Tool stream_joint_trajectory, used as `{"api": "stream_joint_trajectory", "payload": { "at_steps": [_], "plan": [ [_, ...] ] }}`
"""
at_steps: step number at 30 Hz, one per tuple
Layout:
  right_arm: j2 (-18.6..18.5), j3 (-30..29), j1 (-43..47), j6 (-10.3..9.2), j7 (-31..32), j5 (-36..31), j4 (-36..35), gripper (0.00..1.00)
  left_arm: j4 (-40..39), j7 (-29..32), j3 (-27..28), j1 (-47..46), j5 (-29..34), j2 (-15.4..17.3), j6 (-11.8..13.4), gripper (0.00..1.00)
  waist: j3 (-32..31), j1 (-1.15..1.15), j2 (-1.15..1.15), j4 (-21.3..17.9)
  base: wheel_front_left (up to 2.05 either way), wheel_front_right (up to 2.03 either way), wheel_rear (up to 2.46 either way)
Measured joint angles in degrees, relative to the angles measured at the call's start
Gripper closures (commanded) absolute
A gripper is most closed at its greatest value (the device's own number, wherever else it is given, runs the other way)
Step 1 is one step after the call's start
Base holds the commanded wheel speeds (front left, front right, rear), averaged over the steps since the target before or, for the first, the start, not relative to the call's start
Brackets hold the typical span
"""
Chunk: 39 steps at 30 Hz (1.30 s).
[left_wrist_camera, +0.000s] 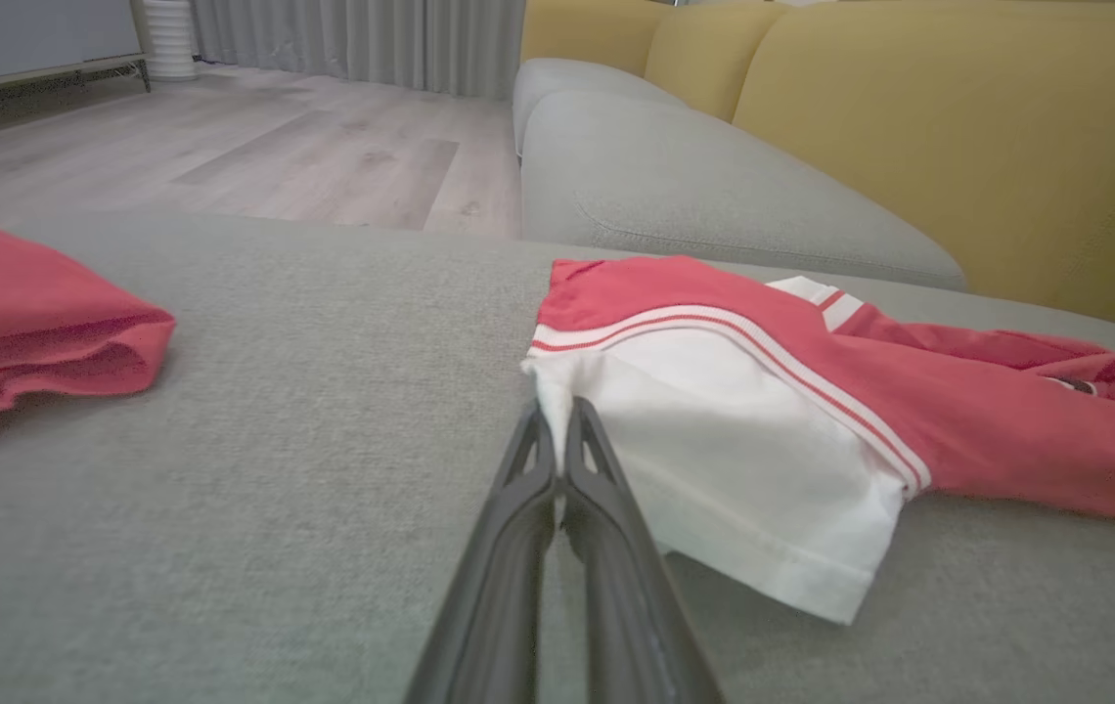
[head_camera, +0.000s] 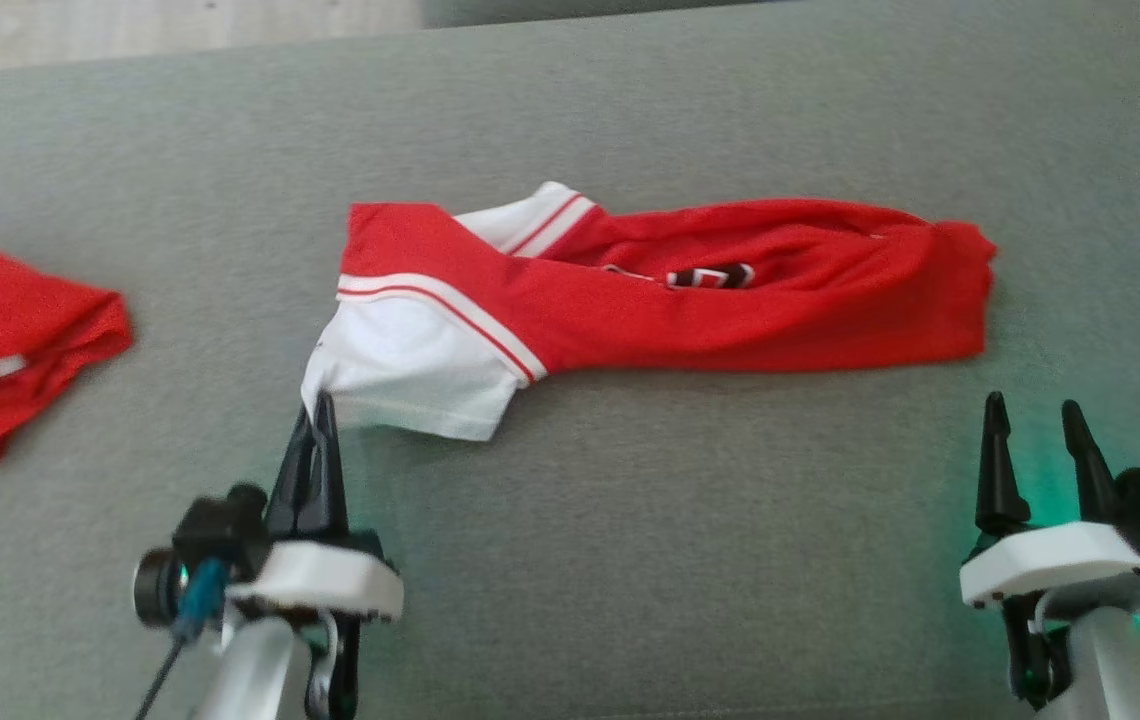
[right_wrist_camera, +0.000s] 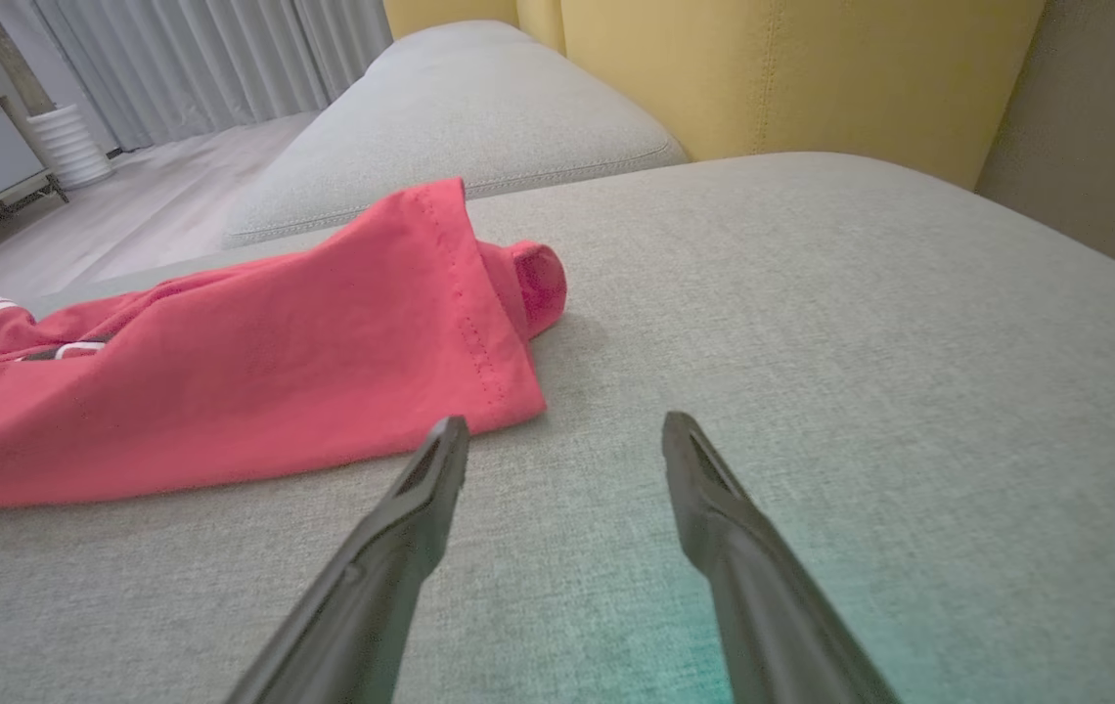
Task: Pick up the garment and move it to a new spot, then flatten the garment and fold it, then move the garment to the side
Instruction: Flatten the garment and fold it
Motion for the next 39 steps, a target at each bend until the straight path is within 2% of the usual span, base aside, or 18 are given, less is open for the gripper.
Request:
{"api": "stream_joint_trajectory", "payload": {
  "at_steps": [6,11,17,25,31,39],
  "plan": [
    [0.0,-0.7,-0.2,0.00,0.0,0.0,2.0,0.00,-2.9,0.0,-0.1,5.6,0.0,0.1,0.0,1.00,-0.8,0.00,0.00,3.4,0.00,0.00,0.00],
    [0.0,-1.3,-2.8,0.00,0.0,0.0,3.9,0.00,-2.9,0.0,-0.2,6.0,0.0,0.1,0.0,1.00,-0.1,0.00,0.00,4.5,0.00,0.00,0.00],
    [0.0,-0.5,-5.8,0.00,0.0,-0.3,6.7,0.00,-2.5,0.0,-0.7,5.4,0.2,0.1,-0.1,1.00,1.4,0.00,0.00,4.9,0.00,0.00,0.00],
    [0.0,1.1,-5.3,0.00,0.0,1.3,6.5,0.00,-2.4,0.0,-1.0,4.4,0.5,0.1,-0.1,1.00,1.3,0.00,0.00,4.7,0.00,0.00,0.00],
    [0.0,-0.9,-2.4,0.00,0.0,2.5,4.1,0.00,-2.4,0.0,-0.8,4.5,0.7,0.1,-0.1,1.00,0.9,0.00,0.00,4.2,0.00,0.00,0.00],
    [0.0,3.0,-1.5,0.00,0.0,3.2,5.5,0.00,-2.1,0.0,-0.8,4.7,1.5,0.1,-0.2,1.00,0.1,0.00,0.00,4.1,0.00,0.00,0.00]
  ]
}}
